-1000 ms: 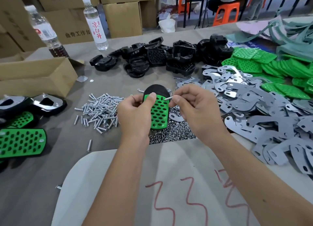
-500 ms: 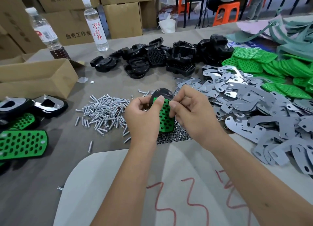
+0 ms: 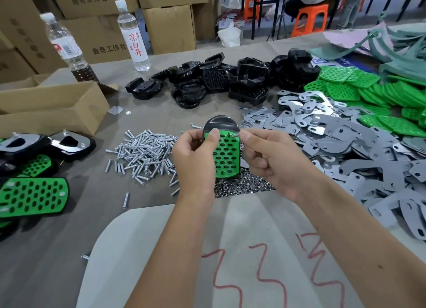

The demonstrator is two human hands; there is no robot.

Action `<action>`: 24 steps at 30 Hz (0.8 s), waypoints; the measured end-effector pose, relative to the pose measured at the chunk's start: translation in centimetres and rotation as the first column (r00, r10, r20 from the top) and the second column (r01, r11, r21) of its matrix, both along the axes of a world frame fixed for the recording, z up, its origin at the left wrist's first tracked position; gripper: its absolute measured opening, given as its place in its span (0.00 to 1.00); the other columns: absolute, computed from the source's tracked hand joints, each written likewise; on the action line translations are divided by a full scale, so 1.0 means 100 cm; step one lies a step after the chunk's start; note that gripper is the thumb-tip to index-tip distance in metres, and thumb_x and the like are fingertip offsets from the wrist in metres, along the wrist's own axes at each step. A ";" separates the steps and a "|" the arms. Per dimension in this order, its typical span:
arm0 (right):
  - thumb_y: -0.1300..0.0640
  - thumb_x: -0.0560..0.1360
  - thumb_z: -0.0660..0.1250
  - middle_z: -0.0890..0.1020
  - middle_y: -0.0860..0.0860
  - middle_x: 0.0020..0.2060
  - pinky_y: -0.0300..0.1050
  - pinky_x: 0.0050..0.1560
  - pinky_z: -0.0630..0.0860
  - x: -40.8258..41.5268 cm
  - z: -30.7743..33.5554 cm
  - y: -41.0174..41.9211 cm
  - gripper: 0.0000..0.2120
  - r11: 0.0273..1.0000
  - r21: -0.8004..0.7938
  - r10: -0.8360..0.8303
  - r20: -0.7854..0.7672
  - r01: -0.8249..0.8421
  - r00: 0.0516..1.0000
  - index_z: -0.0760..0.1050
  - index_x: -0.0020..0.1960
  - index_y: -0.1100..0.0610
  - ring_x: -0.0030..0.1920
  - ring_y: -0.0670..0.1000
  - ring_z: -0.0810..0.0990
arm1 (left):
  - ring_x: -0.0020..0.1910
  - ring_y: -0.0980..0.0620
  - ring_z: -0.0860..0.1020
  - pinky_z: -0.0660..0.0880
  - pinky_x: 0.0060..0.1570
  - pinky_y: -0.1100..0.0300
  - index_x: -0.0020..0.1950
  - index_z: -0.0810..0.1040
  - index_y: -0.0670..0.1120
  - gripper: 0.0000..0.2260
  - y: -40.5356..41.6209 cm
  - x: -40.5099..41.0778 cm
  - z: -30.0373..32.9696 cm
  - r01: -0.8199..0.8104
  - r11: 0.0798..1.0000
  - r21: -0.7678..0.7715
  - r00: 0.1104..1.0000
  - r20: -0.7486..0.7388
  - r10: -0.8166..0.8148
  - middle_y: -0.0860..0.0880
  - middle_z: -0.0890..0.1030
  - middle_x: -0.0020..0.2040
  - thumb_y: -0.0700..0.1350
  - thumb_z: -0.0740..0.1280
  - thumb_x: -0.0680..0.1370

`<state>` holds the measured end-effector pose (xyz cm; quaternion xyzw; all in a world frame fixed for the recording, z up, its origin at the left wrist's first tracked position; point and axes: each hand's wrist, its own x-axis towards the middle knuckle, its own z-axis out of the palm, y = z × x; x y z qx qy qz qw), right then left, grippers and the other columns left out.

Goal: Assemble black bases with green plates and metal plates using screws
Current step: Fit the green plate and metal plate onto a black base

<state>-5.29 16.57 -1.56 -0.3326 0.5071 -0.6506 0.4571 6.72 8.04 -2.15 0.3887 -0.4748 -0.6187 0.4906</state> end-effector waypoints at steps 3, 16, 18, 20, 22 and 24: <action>0.57 0.82 0.67 0.67 0.51 0.33 0.34 0.24 0.56 -0.002 0.002 0.003 0.14 0.999 0.001 0.033 0.037 -0.033 0.999 0.83 0.39 0.52 0.29 0.46 0.58 | 0.41 0.47 0.80 0.79 0.45 0.45 0.44 0.80 0.45 0.08 0.000 0.001 0.001 0.002 0.999 -0.052 1.000 0.019 -0.001 0.48 0.82 0.40 0.48 0.74 0.71; 0.53 0.84 0.63 0.71 0.45 0.24 0.35 0.25 0.56 0.000 0.002 0.003 0.18 0.992 0.046 0.111 0.050 -0.113 0.993 0.68 0.38 0.59 0.25 0.44 0.60 | 0.37 0.55 0.78 0.77 0.41 0.54 0.44 0.79 0.49 0.07 0.001 0.002 -0.001 -0.046 0.945 -0.325 0.983 0.154 0.101 0.51 0.82 0.38 0.50 0.72 0.72; 0.54 0.83 0.64 0.71 0.45 0.25 0.35 0.25 0.55 0.001 0.002 0.003 0.17 0.994 0.043 0.097 0.062 -0.100 0.993 0.67 0.37 0.58 0.24 0.43 0.61 | 0.36 0.56 0.78 0.76 0.41 0.57 0.44 0.79 0.48 0.07 0.002 0.002 -0.001 -0.044 0.929 -0.368 0.973 0.195 0.123 0.52 0.82 0.38 0.50 0.72 0.72; 0.53 0.82 0.64 0.71 0.45 0.25 0.35 0.25 0.55 0.002 0.002 0.003 0.17 0.994 0.024 0.100 0.072 -0.102 0.992 0.67 0.37 0.58 0.24 0.43 0.60 | 0.39 0.53 0.79 0.78 0.43 0.52 0.45 0.79 0.47 0.08 0.002 0.002 -0.001 -0.045 0.940 -0.339 0.976 0.187 0.114 0.48 0.83 0.40 0.51 0.72 0.72; 0.53 0.80 0.65 0.70 0.45 0.24 0.35 0.25 0.55 0.002 0.003 0.003 0.17 0.993 0.003 0.116 0.080 -0.117 0.990 0.68 0.36 0.59 0.24 0.43 0.60 | 0.41 0.49 0.80 0.79 0.47 0.47 0.46 0.80 0.46 0.09 0.001 0.002 -0.001 -0.044 0.954 -0.295 0.983 0.156 0.094 0.44 0.84 0.43 0.51 0.72 0.72; 0.54 0.81 0.65 0.70 0.45 0.24 0.35 0.25 0.55 0.001 0.002 0.003 0.17 0.992 -0.005 0.124 0.081 -0.124 0.989 0.68 0.36 0.59 0.24 0.43 0.60 | 0.41 0.49 0.81 0.79 0.46 0.47 0.46 0.80 0.46 0.09 0.000 0.003 -0.001 -0.050 0.950 -0.308 0.981 0.165 0.105 0.44 0.84 0.43 0.51 0.72 0.72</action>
